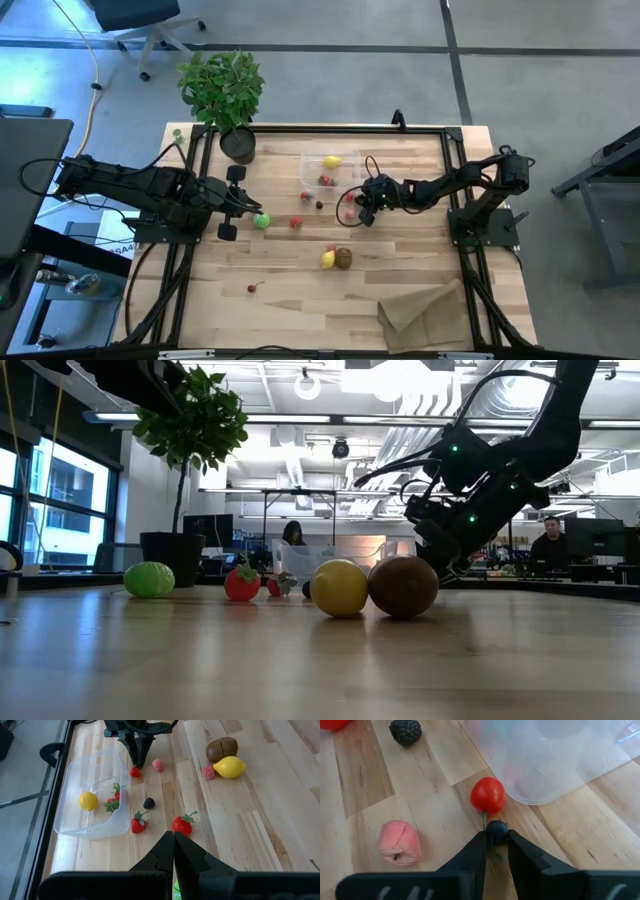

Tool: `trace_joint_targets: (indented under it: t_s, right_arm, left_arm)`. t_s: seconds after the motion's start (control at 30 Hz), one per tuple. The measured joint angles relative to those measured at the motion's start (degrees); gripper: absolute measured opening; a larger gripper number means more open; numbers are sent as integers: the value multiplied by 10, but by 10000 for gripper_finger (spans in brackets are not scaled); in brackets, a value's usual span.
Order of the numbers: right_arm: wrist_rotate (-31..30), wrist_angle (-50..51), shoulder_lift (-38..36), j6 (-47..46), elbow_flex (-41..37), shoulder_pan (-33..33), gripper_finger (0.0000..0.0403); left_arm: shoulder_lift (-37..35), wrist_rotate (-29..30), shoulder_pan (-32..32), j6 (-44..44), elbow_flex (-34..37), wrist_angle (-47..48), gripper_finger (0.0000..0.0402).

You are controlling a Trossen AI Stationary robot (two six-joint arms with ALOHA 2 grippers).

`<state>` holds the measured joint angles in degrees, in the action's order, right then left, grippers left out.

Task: Pick and placing Produce into tupperware
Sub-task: Put the blueberry into the transparent bin

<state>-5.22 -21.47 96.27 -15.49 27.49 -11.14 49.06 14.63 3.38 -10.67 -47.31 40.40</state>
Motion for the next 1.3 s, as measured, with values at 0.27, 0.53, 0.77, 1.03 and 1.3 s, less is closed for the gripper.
trace_joint_targets:
  t_s: [0.27,0.53,0.77,1.03,1.3]
  right_arm:
    - [-2,-12,0,10,0,0,64]
    - [-3,-21,0,11,0,0,65]
    - [-3,-32,0,10,0,0,65]
    - [-12,-34,0,4,0,0,124]
    - [-16,-36,0,3,0,0,135]
  left_arm:
    - [0,0,0,0,0,0,3]
    - [0,0,0,0,0,0,3]
    - [0,0,0,0,0,0,3]
    - [0,0,0,0,0,0,3]
    - [0,0,0,0,0,0,3]
